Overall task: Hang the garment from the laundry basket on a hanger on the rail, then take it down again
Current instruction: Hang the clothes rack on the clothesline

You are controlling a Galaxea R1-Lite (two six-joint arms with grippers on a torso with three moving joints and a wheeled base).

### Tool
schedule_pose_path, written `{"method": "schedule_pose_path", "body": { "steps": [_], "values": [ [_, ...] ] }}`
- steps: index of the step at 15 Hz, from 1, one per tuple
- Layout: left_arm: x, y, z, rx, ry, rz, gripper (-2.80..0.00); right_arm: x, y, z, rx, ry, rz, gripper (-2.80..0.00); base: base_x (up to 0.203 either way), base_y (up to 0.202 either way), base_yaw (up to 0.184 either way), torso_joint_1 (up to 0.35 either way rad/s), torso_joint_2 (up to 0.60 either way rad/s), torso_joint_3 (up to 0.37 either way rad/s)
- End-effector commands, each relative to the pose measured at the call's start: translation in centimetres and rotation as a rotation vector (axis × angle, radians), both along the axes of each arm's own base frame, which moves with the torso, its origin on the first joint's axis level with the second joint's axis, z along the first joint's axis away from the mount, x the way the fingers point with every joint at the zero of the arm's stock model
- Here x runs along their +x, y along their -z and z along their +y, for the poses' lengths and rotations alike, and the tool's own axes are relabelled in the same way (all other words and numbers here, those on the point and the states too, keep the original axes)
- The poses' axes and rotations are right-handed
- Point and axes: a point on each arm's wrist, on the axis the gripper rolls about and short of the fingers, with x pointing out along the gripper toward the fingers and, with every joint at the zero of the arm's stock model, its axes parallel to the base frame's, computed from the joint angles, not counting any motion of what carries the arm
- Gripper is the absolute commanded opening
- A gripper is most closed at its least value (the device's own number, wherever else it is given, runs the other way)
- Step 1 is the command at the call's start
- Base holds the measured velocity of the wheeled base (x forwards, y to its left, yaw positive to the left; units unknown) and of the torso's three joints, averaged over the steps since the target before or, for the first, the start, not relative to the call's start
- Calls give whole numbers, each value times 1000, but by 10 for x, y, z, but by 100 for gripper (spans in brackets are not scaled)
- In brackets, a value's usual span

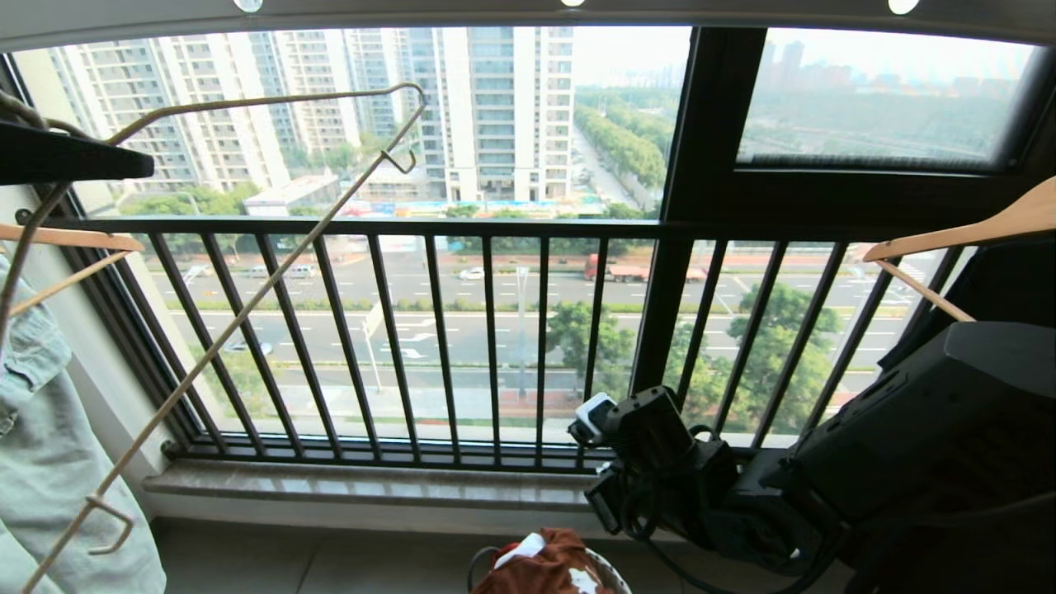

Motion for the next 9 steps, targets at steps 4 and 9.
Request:
{"method": "schedule_pose_path", "body": {
  "steps": [4,9],
  "values": [
    [35,-9,-7,22,-2,26,-280,-1,0,0,-1,-1,-3,-280,0,0,0,0,0,0],
    [54,-13,-12,31,-12,27,-280,-1,2,0,-4,-2,2,-280,0,0,0,0,0,0]
  ]
}}
